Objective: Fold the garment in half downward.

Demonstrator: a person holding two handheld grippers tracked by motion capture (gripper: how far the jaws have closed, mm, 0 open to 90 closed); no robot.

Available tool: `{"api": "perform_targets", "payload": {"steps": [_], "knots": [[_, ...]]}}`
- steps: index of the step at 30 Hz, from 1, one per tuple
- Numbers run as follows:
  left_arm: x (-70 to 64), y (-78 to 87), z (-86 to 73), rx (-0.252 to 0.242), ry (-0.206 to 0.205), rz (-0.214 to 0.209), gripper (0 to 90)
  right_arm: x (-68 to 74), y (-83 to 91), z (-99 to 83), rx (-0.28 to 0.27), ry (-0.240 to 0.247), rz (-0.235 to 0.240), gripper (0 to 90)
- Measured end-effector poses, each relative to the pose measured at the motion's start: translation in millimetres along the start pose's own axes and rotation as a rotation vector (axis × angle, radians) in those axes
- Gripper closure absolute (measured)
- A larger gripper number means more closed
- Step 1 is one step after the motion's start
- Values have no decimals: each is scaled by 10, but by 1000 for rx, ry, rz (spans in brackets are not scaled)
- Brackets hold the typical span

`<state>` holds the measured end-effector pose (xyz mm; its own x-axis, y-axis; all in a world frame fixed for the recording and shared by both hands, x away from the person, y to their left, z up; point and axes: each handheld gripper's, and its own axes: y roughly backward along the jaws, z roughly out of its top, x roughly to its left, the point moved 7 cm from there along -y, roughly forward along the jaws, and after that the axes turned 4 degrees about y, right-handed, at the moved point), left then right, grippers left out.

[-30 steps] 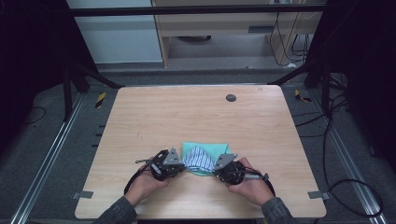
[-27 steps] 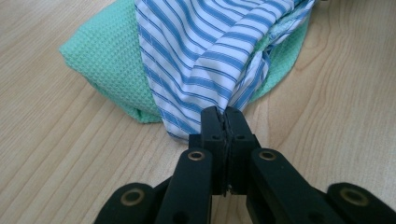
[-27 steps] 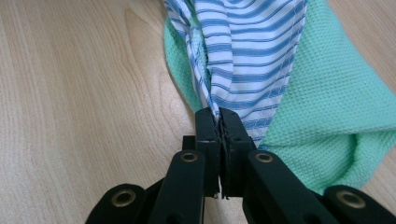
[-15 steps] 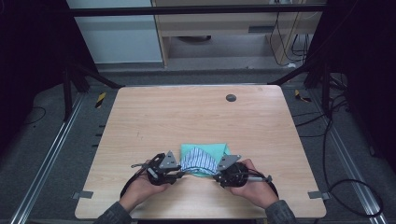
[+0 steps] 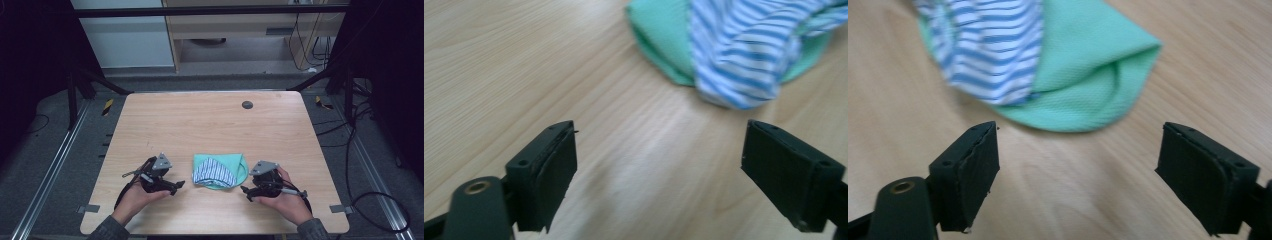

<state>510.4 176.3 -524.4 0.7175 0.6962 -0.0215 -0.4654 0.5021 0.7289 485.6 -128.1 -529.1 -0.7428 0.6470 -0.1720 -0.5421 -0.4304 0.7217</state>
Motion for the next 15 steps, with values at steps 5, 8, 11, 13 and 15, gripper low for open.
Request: {"api": "perform_targets", "payload": {"steps": [5,8,11,13,15], "knots": [[354,-41,-54,1,91,70,102,-315,-50,-85,-10,-110,-89,102],[589,-85,-96,-8,163,117,94,-521,-113,-153,-8,-191,-151,77],[765,-138,-125,-21,212,174,94,-714,-180,-214,-15,-259,-223,73],[832,-178,-133,-26,224,202,93,-832,-240,-255,-6,-322,-264,75],[876,-242,-143,-28,242,222,92,-898,-302,-280,15,-377,-292,75]]}}
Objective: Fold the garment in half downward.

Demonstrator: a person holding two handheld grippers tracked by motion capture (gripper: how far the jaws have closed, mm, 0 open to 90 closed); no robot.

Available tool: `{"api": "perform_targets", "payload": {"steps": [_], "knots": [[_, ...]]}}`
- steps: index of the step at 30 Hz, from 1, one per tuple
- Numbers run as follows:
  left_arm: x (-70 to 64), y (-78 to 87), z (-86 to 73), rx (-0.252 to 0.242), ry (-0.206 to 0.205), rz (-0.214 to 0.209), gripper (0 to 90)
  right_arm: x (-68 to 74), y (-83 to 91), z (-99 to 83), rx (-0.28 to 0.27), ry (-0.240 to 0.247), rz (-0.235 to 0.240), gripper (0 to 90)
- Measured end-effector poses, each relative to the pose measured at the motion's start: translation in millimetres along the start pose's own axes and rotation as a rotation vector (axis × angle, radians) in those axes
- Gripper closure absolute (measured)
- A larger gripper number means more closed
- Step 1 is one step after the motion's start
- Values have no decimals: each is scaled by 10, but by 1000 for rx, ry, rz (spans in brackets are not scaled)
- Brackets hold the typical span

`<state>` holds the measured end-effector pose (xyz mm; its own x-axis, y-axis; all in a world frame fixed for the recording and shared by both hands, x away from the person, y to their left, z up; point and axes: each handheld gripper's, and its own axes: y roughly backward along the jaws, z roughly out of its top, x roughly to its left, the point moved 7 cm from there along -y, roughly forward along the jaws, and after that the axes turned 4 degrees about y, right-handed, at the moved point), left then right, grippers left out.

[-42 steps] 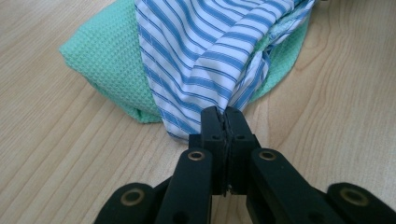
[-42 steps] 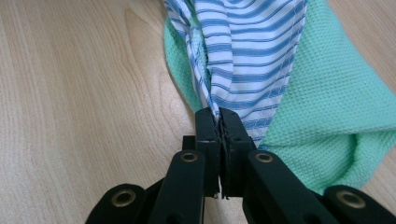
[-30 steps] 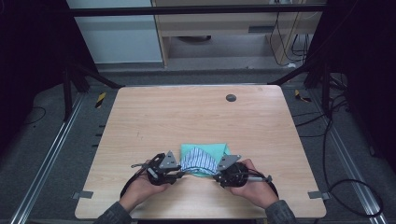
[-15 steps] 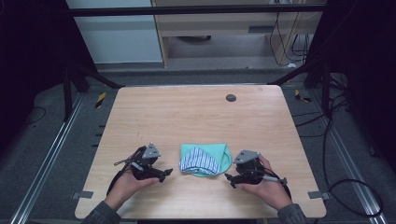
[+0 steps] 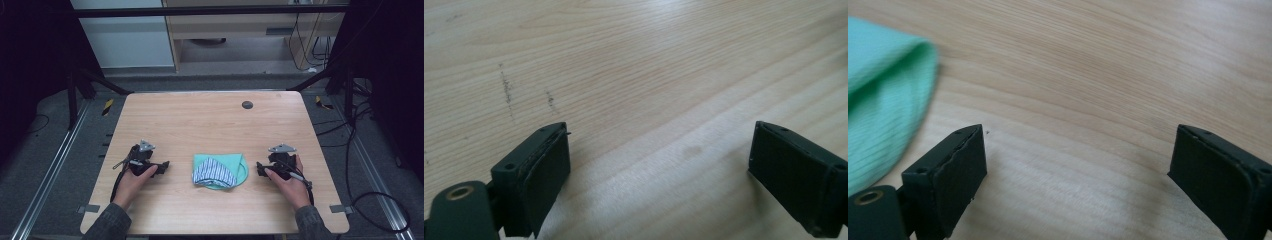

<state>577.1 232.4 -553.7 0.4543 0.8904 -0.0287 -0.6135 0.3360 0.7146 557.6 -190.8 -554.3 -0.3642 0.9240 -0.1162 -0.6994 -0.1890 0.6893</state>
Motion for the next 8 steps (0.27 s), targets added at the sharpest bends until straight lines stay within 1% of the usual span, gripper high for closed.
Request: {"api": "perform_targets", "payload": {"steps": [1,2,3,4,5,8], "knots": [[3,-21,8,-7,5,3,67,-12,-29,0,3,-14,-4,53],[9,-31,16,-13,8,11,56,-15,-56,5,6,-40,8,43],[7,-43,23,-18,11,14,46,-29,-104,17,-6,-77,5,19],[4,-61,27,-28,8,15,46,-29,-104,17,-6,-77,5,19],[0,-67,29,-25,9,11,29,-32,-114,21,-6,-79,2,13],[1,-67,28,-25,12,15,23,-36,-120,20,0,-87,-1,2]]}}
